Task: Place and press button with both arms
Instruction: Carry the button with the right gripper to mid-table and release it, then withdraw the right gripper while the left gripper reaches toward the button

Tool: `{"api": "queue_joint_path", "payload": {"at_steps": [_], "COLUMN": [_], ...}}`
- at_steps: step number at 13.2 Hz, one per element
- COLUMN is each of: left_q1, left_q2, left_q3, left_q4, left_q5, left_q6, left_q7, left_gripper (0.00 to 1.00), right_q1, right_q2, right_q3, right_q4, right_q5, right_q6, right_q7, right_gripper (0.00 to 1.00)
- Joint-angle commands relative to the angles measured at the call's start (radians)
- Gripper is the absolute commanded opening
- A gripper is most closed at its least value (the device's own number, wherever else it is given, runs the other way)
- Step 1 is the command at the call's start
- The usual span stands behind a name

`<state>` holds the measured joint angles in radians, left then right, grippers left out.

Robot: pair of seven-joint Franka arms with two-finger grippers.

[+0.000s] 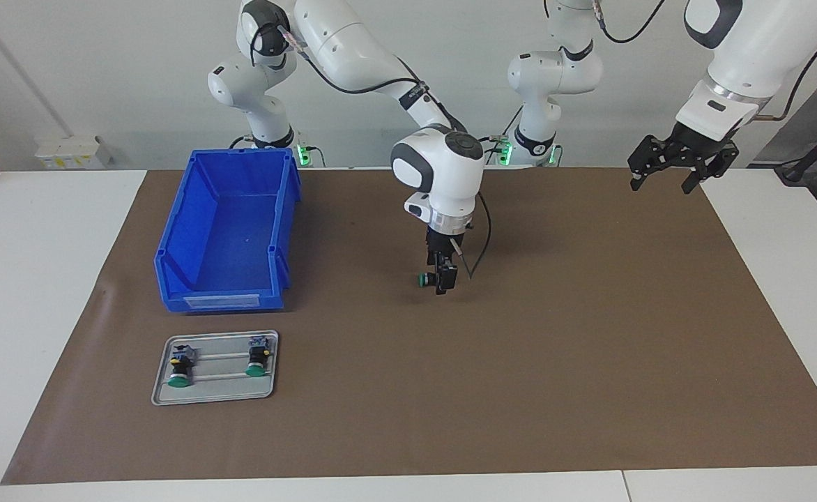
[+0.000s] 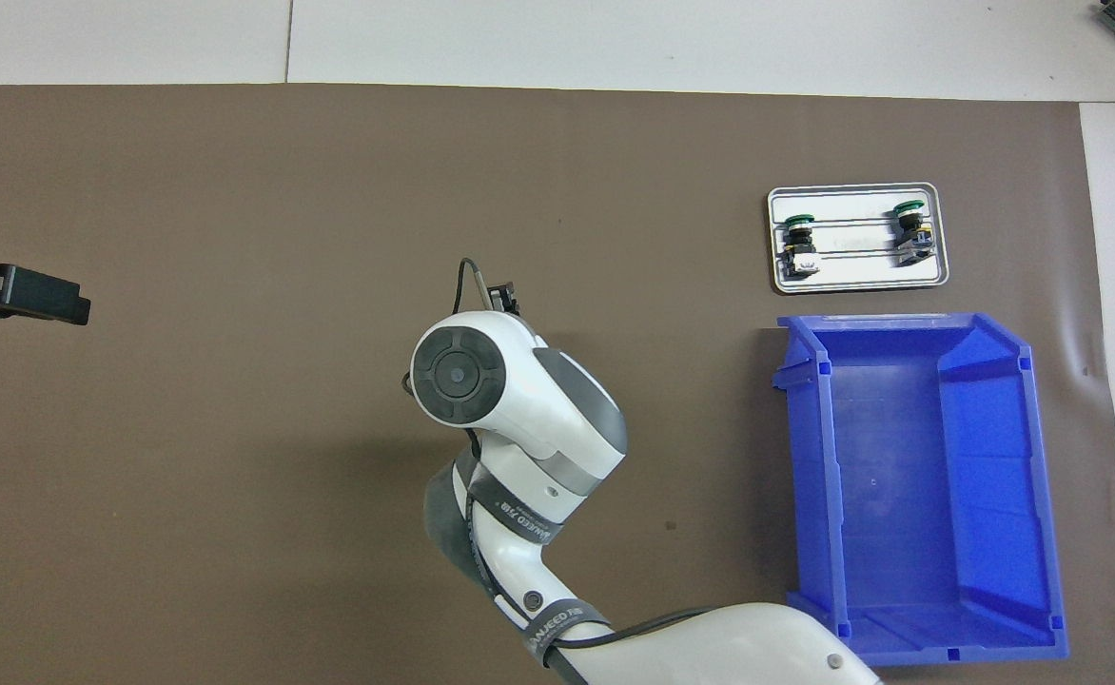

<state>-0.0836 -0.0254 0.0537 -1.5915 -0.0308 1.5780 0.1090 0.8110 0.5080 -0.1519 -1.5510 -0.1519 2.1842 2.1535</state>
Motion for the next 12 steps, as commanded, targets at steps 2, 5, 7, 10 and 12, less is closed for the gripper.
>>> {"api": "queue_joint_path", "payload": {"at_steps": [2, 5, 7, 10, 12], "left_q1": [0.008, -0.005, -0.011, -0.066, -0.126], "left_q2": [-0.025, -0.024, -0.024, -0.034, -0.042], "left_q3": [-0.008, -0.009, -0.017, -0.029, -0.031], "left_q4": [-0.033, -0.031, -0.033, -0.071, -0.108], "left_q5": [0.015, 0.015, 0.015, 0.011, 0.005], "left_q6": [0.065, 0.073, 0.076, 0.109, 0.129], "left_q7": [-0.002, 0.033, 0.186, 0.244, 0.338], "left_gripper": [1.00, 1.00, 1.00, 1.00, 1.00], "right_q1": [-0.125, -0.238, -0.321, -0.476, -0.547], "right_q2": [-0.157, -0.207, -0.229, -0.276, -0.304], "right_q3": [0.014, 0.014, 0.014, 0.012, 0.012], "right_q4": [-0.041, -0.041, -0.041, -0.043, -0.041], "right_q5": [0.014, 0.035, 0.052, 0.135, 0.147], "right_q6": [-0.027, -0.092, -0.125, -0.148, -0.182], "right_q7": [-0.301, -0.670, -0.911, -1.282, -1.465], "right_gripper": [1.00, 1.00, 1.00, 1.00, 1.00]}}
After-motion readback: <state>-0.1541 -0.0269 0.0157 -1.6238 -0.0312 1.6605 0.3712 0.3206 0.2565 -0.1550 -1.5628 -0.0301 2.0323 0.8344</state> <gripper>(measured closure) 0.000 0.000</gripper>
